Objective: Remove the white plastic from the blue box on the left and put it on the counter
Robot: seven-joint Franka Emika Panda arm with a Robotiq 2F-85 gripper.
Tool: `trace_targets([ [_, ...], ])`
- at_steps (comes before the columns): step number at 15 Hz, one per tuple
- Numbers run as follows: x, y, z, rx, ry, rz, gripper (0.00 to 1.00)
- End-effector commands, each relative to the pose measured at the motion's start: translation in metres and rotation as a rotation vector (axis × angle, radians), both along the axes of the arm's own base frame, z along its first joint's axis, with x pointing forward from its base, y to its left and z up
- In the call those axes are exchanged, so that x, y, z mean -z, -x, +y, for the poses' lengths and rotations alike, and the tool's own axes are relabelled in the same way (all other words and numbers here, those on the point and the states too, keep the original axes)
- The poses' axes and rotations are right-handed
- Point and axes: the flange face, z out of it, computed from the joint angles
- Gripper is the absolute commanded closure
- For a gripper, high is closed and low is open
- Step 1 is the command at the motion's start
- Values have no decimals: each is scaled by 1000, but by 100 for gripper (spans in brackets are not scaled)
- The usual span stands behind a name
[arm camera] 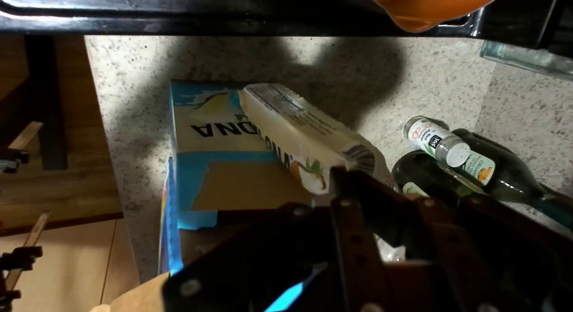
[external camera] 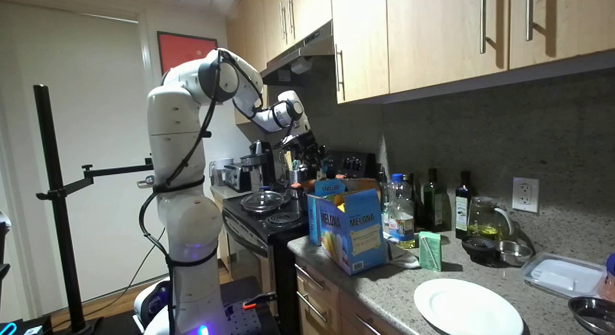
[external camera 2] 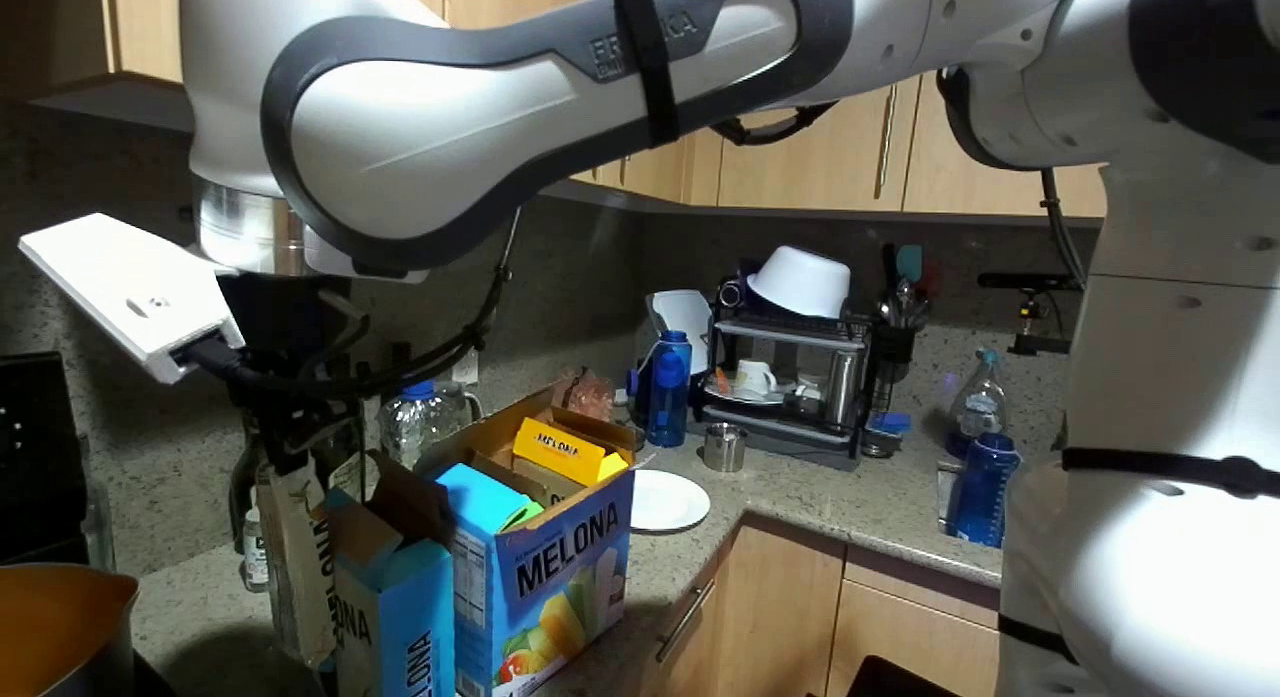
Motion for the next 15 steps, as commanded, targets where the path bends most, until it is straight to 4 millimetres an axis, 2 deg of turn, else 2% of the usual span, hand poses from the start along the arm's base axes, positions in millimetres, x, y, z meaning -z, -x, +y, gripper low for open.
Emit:
trace_targets([
  [1, 12, -4, -6, 10, -3, 55, 94],
  [5, 28, -8, -15, 48, 1, 102, 94],
  [11, 56, -4, -40, 115, 1, 179, 94],
  [15, 64, -3, -48, 138, -3, 202, 94],
])
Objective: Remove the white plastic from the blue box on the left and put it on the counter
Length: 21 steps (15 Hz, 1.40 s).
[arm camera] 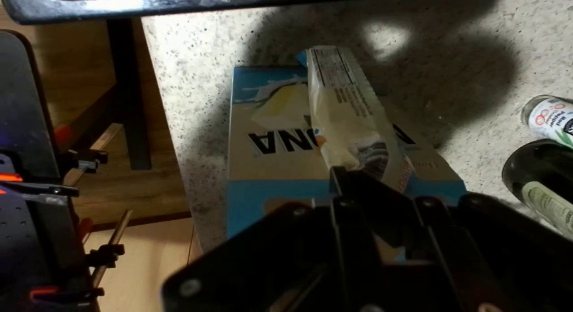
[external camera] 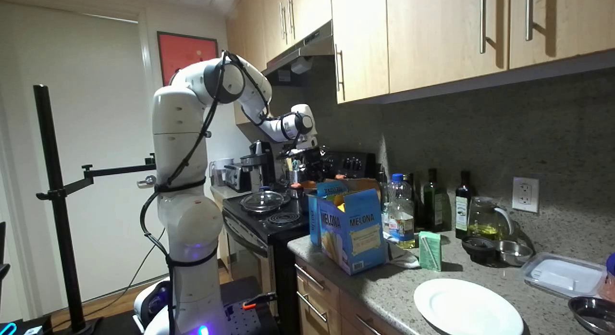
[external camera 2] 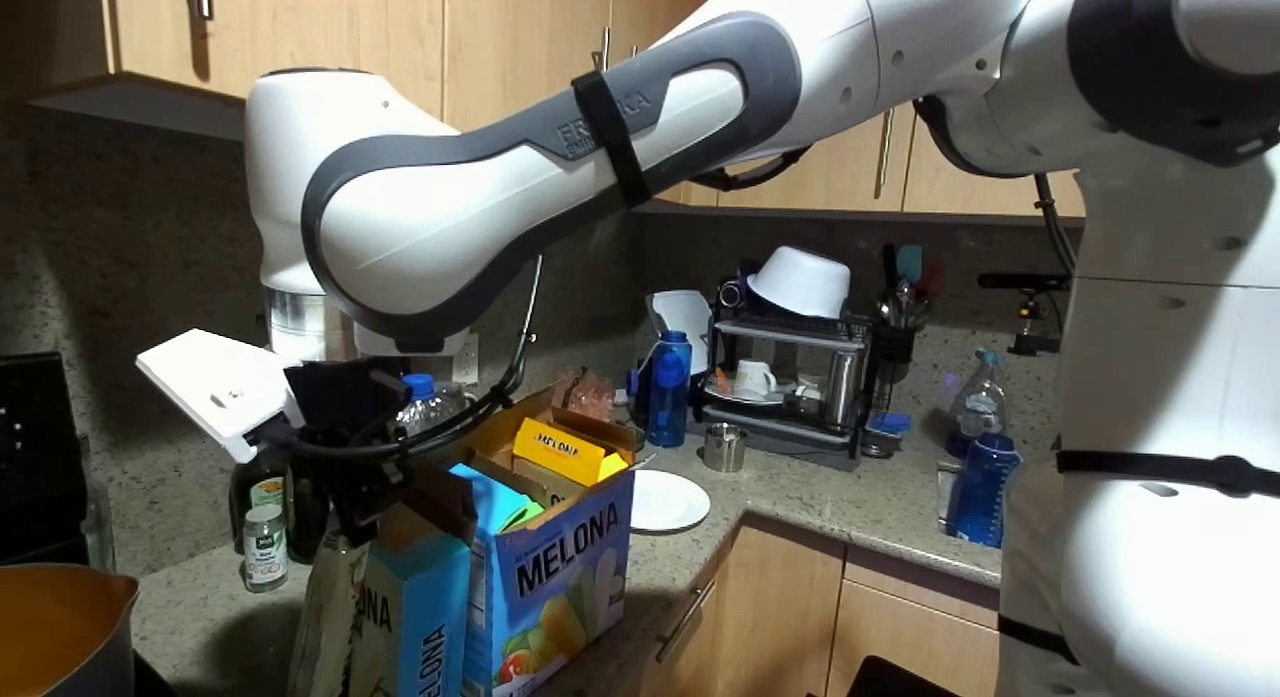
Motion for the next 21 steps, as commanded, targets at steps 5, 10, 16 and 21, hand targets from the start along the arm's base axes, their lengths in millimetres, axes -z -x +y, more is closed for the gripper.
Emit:
trace_targets([
  [5, -7, 7, -5, 14, -6, 14, 94],
  [10, -7, 2, 8, -19, 9, 19, 94],
  [16, 12, -9, 16, -57, 28, 75, 94],
  [21, 20, -21, 20, -54, 54, 108, 94],
])
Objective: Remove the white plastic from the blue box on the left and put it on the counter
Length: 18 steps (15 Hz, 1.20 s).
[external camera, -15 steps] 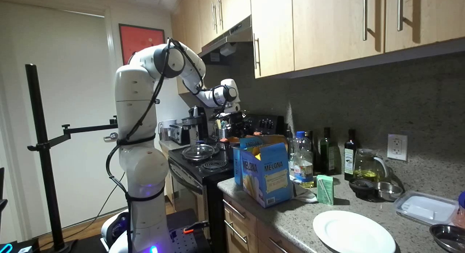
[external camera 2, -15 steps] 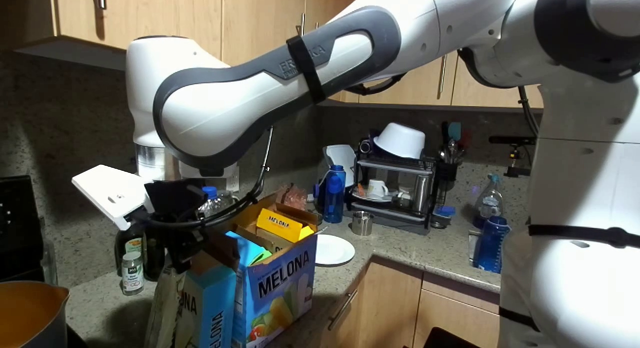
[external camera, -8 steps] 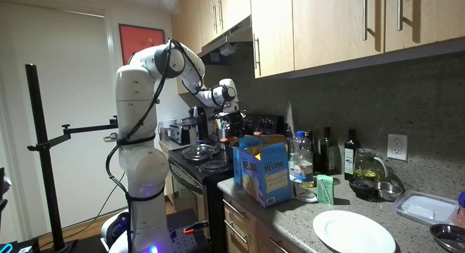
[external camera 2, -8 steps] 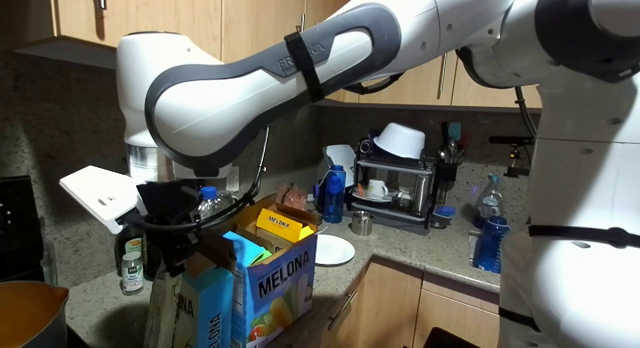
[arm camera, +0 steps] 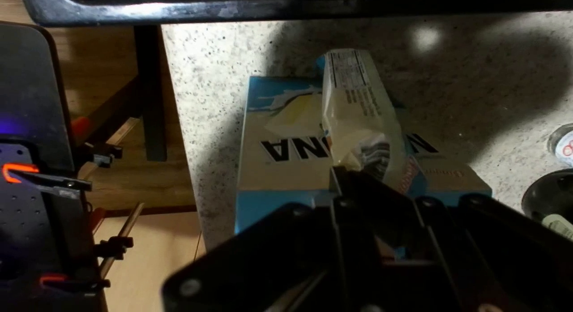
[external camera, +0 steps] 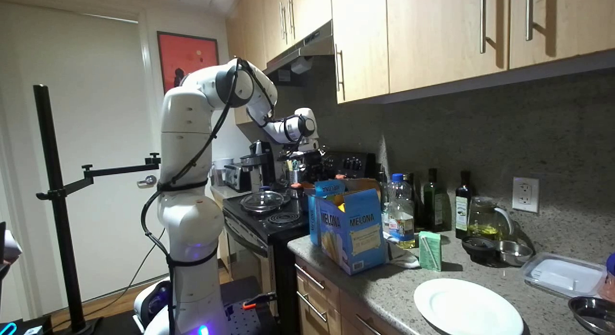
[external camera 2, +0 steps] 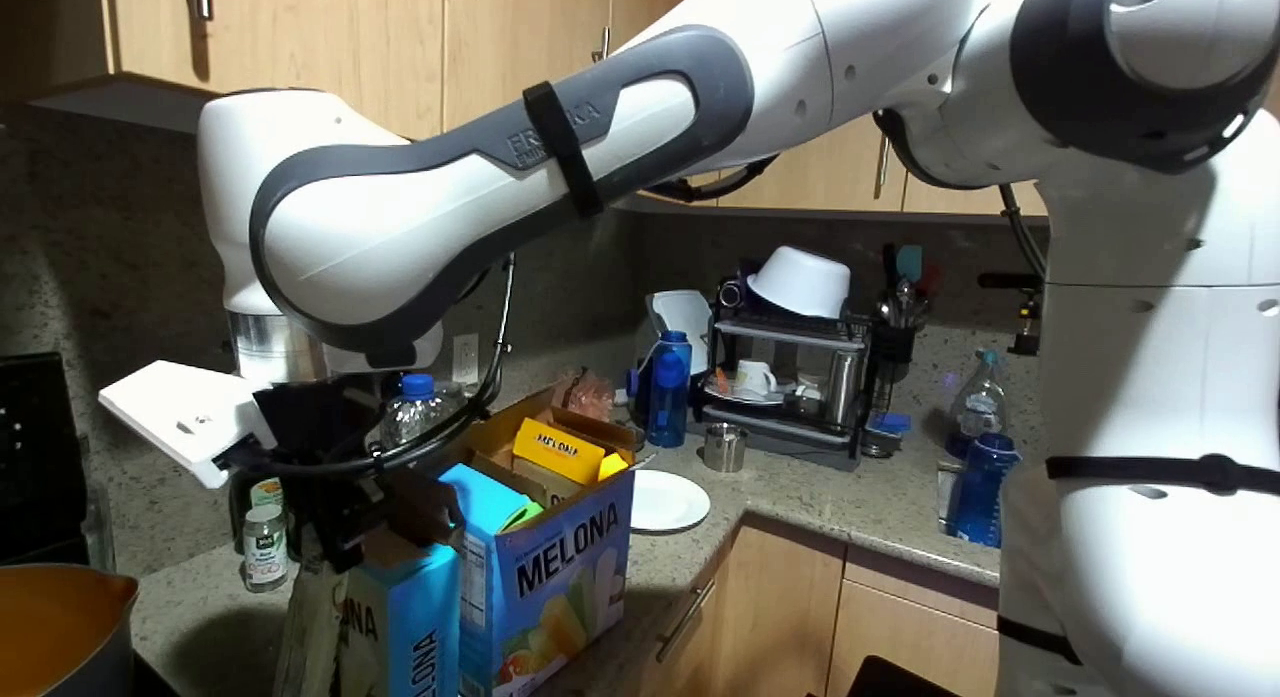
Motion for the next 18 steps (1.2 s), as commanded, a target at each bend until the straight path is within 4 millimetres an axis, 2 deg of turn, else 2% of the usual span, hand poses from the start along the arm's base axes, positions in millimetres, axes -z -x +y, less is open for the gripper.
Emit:
trace_targets([
  [1, 3, -13, 6, -17, 40, 35, 94],
  [12, -19, -23, 36, -75, 96, 3, 94],
  [14, -19, -27, 38, -76, 94, 2, 94],
  [18, -6, -36, 38, -68, 83, 11, 94],
])
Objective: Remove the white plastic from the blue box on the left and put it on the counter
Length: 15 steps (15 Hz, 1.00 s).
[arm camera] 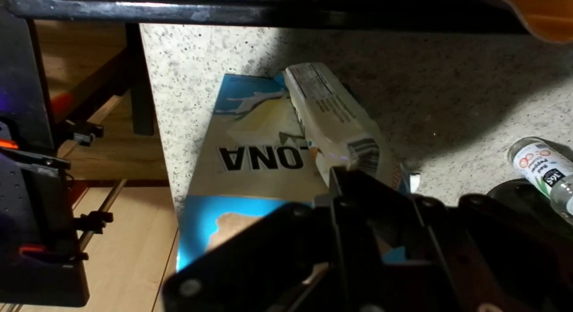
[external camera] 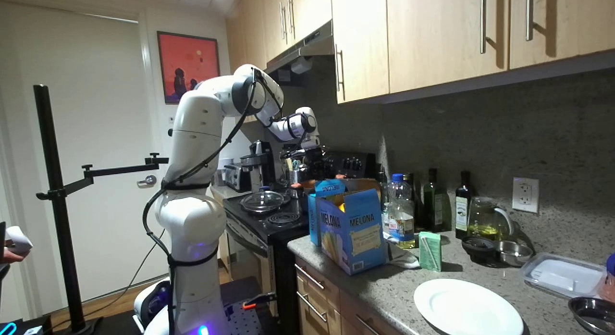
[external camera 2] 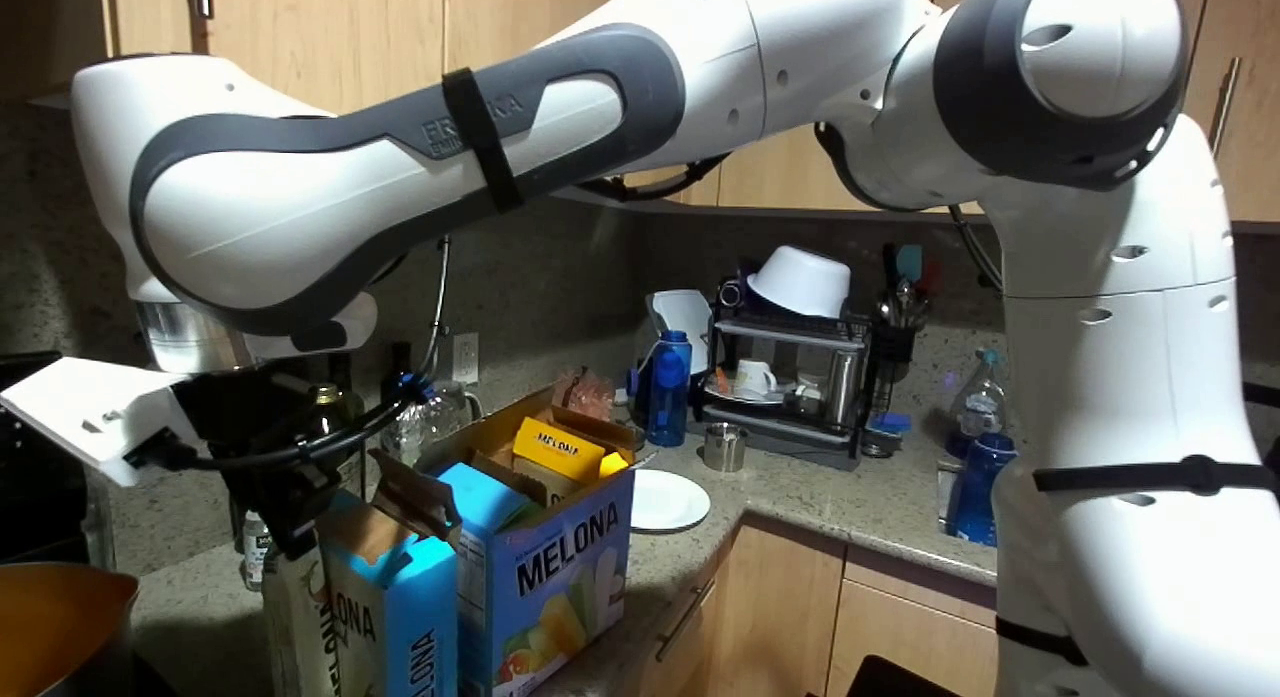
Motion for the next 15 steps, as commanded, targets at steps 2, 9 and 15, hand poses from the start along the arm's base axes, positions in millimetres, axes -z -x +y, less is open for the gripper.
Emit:
trace_targets([
  [2, 11, -15, 0, -1, 5, 13, 94],
  [9, 9, -32, 0, 9, 10, -9, 94],
  [15, -2, -45, 3, 10, 7, -49, 94],
])
